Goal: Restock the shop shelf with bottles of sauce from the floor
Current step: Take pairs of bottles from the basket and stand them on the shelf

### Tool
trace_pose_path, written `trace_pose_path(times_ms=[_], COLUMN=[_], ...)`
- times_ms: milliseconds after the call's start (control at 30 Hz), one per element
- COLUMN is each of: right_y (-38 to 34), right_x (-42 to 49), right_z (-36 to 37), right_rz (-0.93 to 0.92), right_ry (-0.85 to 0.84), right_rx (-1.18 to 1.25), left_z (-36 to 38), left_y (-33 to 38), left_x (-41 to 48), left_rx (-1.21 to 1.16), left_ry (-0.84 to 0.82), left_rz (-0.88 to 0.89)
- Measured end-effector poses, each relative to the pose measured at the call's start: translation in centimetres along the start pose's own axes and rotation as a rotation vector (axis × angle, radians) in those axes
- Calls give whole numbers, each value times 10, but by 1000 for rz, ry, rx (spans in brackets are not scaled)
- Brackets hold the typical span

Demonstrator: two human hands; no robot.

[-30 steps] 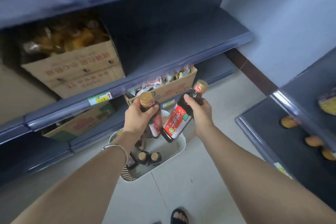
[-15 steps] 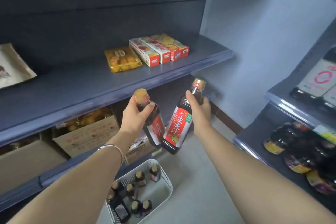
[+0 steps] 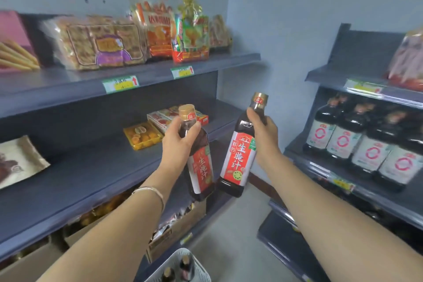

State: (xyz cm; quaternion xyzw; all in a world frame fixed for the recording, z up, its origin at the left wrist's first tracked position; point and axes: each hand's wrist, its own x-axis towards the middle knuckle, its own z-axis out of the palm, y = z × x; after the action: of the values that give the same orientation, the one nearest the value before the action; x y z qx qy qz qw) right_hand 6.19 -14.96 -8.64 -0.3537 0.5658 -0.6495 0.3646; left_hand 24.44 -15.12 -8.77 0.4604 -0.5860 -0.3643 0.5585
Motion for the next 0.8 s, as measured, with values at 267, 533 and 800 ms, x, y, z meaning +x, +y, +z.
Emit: trace_pose_path(times_ms=[267,533,800], right_y=[-74,-120,-133], right_x=[-46,-86,-120], right_z=[-46,-105,-177], right_rz=[-135,-247,-277], right_ry=[86,258,444], right_rx=[-62,-64,-73], left_z=[8,42,90], left_y=[73,124,141], left_x=[-15,-33,-70], left_rx=[60,-64,-198], left_ry=[-203,-384,-565], left_rz=[165,255,248])
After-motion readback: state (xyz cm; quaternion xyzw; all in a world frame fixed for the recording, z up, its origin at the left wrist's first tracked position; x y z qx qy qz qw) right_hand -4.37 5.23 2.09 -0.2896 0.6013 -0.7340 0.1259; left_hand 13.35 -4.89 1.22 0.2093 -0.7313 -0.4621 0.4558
